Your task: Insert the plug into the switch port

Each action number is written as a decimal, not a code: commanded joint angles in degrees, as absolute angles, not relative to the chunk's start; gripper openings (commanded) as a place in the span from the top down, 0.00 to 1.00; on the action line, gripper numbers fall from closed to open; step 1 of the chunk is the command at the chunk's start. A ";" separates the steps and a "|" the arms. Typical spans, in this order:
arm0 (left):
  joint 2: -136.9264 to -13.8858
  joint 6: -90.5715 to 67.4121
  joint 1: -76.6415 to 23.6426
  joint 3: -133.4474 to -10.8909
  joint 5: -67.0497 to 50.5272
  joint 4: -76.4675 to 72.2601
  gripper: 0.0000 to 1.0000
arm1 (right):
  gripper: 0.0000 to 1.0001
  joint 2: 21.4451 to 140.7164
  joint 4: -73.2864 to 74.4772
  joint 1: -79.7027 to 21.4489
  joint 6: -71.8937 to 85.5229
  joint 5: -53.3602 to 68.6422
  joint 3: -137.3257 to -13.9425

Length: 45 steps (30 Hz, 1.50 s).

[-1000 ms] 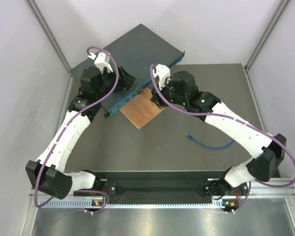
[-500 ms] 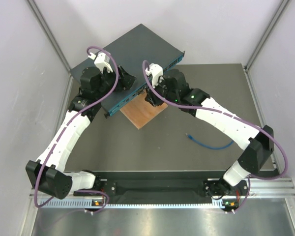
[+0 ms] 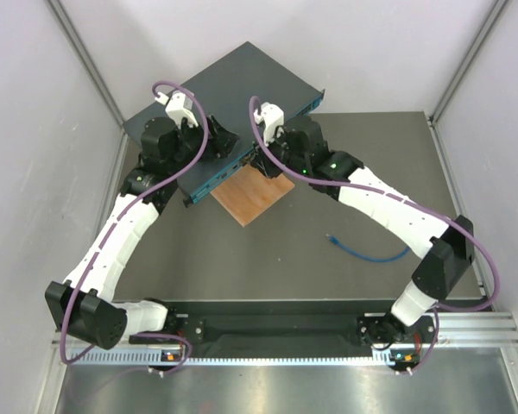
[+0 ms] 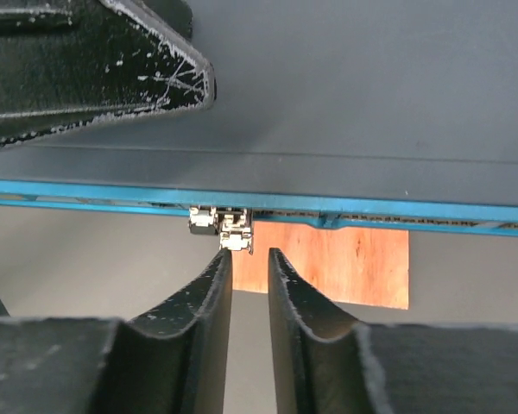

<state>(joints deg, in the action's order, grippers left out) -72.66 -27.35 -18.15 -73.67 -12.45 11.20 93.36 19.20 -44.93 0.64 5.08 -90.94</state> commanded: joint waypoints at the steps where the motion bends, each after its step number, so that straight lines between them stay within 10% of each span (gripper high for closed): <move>1: -73.04 -27.51 -17.84 -72.77 -12.74 12.04 0.28 | 0.79 94.31 15.56 -44.65 2.28 4.48 -93.87; 31: -73.57 -29.35 -17.84 -71.90 -12.57 11.34 0.28 | 0.99 95.98 -1.84 -44.56 13.09 -1.75 -88.94; 45: -73.21 -29.27 -17.05 -71.10 -13.01 11.25 0.28 | 0.91 94.14 2.80 -42.72 9.24 1.30 -88.16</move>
